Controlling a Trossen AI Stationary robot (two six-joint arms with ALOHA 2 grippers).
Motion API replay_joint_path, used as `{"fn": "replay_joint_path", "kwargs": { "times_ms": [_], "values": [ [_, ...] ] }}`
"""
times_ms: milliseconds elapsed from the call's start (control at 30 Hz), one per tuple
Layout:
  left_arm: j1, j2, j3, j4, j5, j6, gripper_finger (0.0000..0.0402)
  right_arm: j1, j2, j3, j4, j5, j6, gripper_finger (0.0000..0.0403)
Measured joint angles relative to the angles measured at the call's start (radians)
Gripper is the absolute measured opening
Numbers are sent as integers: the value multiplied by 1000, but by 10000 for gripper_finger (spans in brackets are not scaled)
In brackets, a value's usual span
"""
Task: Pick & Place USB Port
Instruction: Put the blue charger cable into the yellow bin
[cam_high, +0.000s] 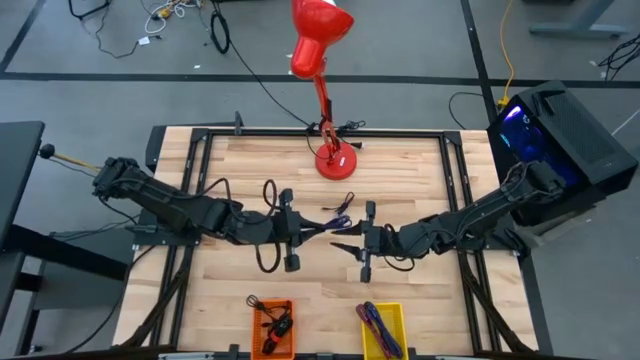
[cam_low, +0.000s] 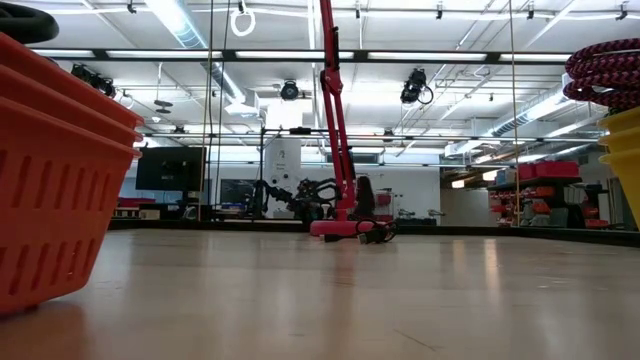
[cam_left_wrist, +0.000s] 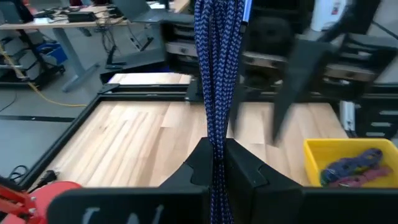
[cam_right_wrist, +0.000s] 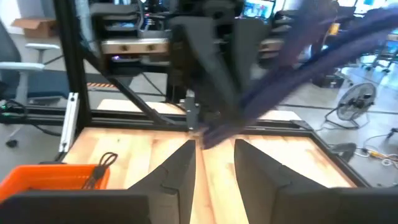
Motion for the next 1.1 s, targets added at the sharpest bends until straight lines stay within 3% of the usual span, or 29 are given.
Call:
{"fn": "replay_joint_path", "kwargs": {
  "times_ms": [700,767,900,1100],
  "values": [
    [-23,1,0,-1,19,-19,22,-38,-1,0,135,-29,-72,113],
    [-23,1,0,1,16,-19,22,-49,-1,0,143,-36,-72,100],
    [-16,1,0,-3,14,-19,22,-66,-1,0,139,-79,-75,21],
    [4,1,0,-12,21,-44,46,-67,-1,0,136,-70,-72,9]
  ]
}}
